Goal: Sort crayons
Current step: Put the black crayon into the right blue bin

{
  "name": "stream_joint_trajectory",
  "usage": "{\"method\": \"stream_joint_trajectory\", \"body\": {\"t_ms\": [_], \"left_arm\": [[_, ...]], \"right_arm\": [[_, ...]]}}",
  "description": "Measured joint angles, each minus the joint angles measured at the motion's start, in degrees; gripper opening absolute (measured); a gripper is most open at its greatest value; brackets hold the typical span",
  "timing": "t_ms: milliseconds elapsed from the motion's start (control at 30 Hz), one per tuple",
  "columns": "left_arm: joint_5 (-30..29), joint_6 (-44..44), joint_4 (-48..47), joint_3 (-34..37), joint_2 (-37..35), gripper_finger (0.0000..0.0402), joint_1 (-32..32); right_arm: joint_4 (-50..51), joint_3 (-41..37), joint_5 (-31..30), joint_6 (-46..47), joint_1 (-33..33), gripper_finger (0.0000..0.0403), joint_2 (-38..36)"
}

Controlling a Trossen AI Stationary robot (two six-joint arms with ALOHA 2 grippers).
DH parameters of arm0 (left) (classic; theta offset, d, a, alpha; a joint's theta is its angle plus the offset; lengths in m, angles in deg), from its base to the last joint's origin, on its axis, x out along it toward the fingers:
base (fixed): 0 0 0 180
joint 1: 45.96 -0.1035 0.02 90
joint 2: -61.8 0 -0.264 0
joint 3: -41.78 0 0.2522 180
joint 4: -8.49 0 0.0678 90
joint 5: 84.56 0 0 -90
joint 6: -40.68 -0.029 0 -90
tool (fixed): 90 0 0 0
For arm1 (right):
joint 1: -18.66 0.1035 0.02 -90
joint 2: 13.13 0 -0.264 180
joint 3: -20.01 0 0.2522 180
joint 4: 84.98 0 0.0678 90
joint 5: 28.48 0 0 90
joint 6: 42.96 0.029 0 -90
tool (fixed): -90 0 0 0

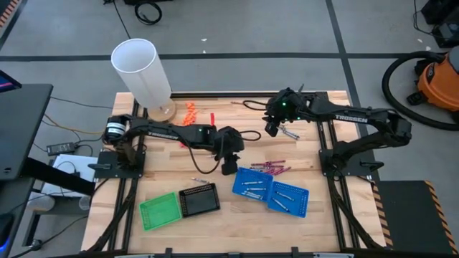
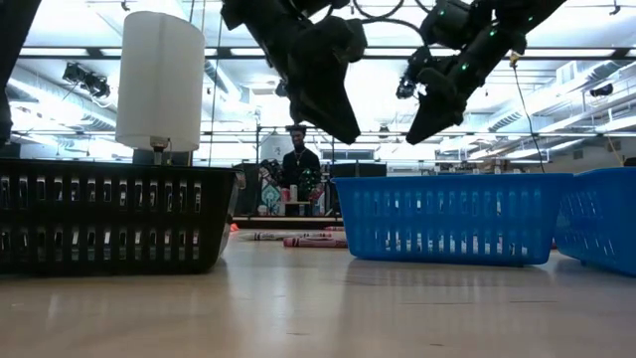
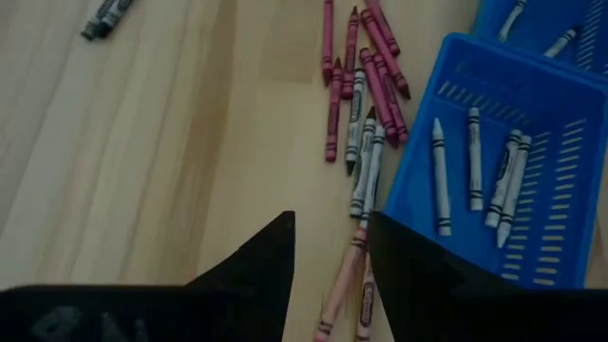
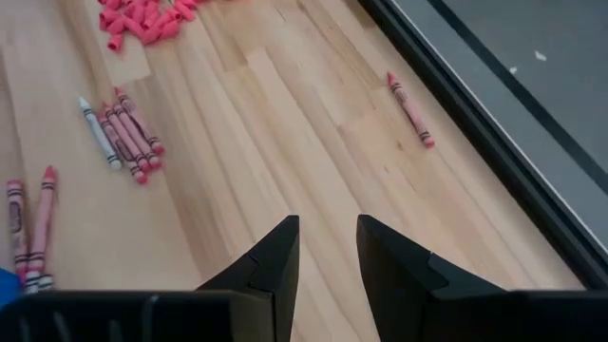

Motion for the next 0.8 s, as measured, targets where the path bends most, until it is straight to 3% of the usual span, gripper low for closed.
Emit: {"method": "stream_joint_trajectory", "body": {"t_ms": [300,567,800], "left_arm": [[-1.4,3.4,4.5,7.1,-4.3,0.0143,-0.1],[-2.3,8.4,10.3,13.6,-7.6,0.0143,0.1],[-5.3,15.5,21.1,21.3,-10.6,0.0143,1.4]], "right_arm": [[-1.8,0.1,0.3,-1.1,-1.1,0.0116,2.9],[-2.0,0.2,5.0,-1.7,-5.9,0.0116,4.9],[-2.0,0.3,7.2,-2.8,-9.8,0.0116,10.0]]}}
